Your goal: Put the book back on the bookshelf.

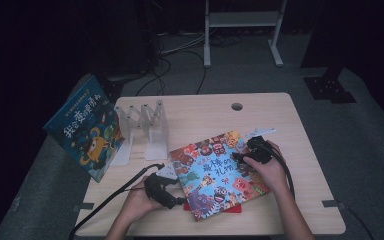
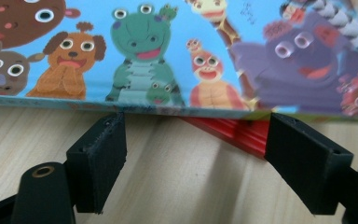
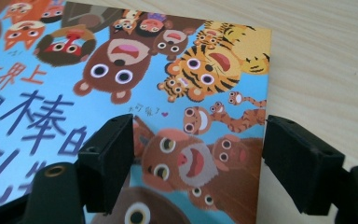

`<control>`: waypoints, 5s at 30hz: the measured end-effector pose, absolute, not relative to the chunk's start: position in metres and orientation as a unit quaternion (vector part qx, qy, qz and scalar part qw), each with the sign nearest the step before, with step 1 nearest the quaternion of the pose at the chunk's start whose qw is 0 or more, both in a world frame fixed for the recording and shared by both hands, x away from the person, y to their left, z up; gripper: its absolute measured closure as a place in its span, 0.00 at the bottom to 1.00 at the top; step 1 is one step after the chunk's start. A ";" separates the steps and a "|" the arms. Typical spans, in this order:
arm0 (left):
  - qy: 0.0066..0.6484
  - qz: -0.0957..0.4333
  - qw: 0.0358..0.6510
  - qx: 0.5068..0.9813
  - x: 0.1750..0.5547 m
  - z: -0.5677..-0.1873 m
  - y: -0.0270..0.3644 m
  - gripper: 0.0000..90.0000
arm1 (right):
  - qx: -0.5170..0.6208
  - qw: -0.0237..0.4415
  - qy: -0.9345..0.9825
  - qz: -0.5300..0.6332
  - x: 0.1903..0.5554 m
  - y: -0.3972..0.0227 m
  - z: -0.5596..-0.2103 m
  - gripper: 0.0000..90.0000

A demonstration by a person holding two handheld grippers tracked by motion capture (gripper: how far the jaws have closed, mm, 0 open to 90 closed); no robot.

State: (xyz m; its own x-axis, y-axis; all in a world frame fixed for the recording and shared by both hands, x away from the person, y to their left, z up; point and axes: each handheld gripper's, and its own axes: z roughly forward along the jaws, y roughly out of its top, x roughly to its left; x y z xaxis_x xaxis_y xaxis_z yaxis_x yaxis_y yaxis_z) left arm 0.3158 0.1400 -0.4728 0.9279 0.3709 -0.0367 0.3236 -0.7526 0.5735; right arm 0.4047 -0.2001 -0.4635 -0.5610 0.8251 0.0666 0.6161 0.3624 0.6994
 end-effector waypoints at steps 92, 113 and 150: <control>0.293 -0.015 0.373 0.880 0.373 -0.482 0.157 0.00 | 0.370 0.210 0.822 0.377 0.273 -0.235 -0.472 0.32; 0.292 -0.027 0.380 0.877 0.374 -0.486 0.166 0.00 | 0.304 0.171 0.850 0.395 0.246 -0.201 -0.479 0.32; 0.243 -0.004 0.454 0.857 0.372 -0.385 0.196 0.15 | 0.314 0.173 0.849 0.389 0.263 -0.168 -0.488 0.36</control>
State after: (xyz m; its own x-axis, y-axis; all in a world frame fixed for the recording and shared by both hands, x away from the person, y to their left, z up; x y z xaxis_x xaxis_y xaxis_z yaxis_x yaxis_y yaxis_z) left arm 0.3718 0.1960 -0.3852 0.8823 0.4123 -0.2269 0.4193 -0.4700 0.7767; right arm 0.2627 -0.1684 -0.4883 -0.7432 0.6672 -0.0496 0.3982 0.5007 0.7686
